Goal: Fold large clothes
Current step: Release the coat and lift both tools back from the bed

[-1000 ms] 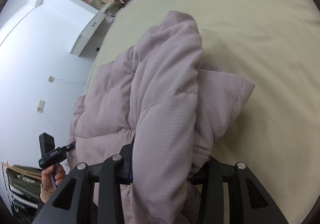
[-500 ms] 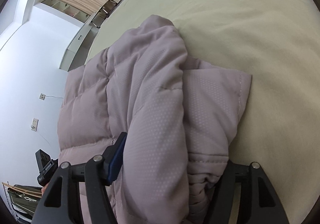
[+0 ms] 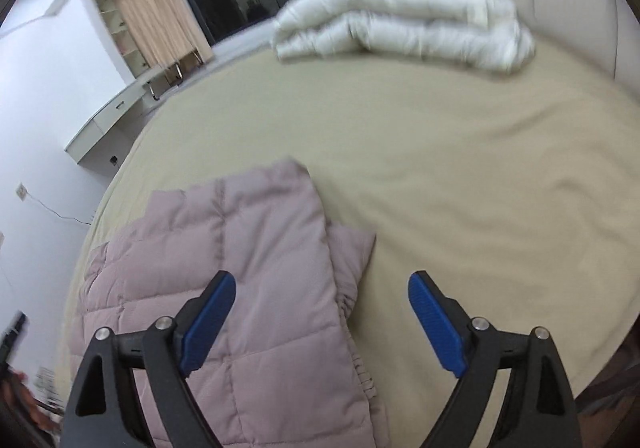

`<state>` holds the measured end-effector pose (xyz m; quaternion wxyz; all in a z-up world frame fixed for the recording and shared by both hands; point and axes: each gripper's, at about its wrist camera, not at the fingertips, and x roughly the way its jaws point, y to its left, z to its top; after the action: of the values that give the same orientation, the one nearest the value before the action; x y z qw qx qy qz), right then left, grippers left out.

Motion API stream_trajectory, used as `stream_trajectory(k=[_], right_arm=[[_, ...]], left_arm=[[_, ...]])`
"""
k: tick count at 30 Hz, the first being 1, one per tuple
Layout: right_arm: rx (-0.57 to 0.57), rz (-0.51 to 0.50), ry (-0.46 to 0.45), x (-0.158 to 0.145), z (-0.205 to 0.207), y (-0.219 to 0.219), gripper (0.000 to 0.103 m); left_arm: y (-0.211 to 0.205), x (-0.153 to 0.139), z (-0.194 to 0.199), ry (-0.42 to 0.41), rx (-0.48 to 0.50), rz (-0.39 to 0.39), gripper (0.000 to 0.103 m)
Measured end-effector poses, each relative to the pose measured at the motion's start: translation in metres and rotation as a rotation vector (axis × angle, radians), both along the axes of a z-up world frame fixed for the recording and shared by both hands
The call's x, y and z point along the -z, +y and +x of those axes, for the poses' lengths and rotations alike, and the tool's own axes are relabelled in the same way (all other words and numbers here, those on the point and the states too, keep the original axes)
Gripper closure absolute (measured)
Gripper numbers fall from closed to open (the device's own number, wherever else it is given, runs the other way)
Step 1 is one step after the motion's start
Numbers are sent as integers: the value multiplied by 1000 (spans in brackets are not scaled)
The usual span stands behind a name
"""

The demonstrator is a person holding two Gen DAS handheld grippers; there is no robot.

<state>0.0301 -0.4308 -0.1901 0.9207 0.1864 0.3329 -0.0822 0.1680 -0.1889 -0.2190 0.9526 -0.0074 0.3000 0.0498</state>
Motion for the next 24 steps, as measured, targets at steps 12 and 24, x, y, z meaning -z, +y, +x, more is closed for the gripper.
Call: stream_trajectory(k=[12,24], right_arm=[[101,-394,-351,-115,-79,94,0],[10,-305,-170,-135,-86,130,0]], left_arm=[[-40,-90,-92,-244,-124,172,0],[-31,-47,-97,161,10,-40,0]])
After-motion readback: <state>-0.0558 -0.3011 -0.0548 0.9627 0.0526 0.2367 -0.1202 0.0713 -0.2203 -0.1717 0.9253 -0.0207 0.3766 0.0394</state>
